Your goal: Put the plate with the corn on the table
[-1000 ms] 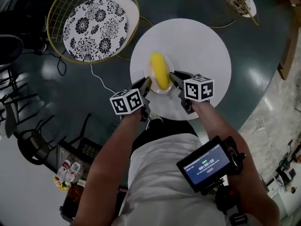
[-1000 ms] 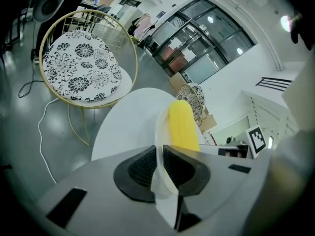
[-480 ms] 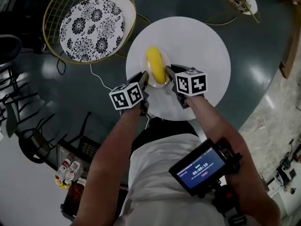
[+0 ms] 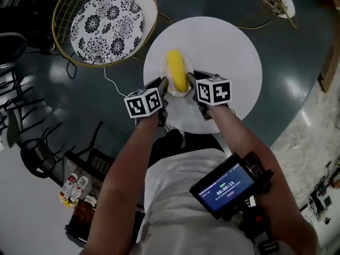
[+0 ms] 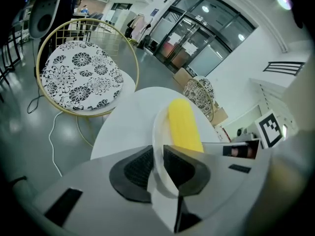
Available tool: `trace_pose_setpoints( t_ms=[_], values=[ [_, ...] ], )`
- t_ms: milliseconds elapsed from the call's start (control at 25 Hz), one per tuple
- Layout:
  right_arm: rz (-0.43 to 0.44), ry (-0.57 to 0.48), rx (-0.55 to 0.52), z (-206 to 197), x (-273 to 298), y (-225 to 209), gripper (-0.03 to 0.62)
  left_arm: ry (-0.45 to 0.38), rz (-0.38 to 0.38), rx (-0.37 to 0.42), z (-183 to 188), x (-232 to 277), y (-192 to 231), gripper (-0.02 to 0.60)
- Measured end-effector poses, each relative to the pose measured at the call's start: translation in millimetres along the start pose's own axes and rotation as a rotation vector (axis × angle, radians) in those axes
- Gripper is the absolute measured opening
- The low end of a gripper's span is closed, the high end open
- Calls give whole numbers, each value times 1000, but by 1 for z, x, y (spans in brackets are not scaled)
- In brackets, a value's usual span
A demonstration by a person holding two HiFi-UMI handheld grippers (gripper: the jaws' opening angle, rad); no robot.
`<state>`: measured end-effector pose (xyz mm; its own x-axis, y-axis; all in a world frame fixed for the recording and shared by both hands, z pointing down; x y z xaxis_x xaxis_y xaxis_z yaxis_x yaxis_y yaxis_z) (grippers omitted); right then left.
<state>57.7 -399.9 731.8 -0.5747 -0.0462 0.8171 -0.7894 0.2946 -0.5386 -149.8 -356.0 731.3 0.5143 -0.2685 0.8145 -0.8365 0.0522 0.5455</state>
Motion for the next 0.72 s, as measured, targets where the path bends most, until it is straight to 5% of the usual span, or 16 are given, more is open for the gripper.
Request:
trace_pose_setpoints(
  t_ms=[520,720],
  values=[
    [-32,-126,99,-17,-17,-8,58,-81,79,-34,-16,-33,12,86],
    [-48,-161,120,-36,-36,-14,56,-114,-15,-20,-38,-56,16,84]
  ],
)
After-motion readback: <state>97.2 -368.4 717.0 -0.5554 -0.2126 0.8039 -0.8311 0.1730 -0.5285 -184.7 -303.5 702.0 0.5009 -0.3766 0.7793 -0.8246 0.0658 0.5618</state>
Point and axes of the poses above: the fingertips, and each gripper's own axes: x forward along the fingers, y to its left, z out of its top, the point moved 10 cm from there along -x, backward along the fingers, and after that the axes turned 11 degrees about y, right-handed, at the moved point
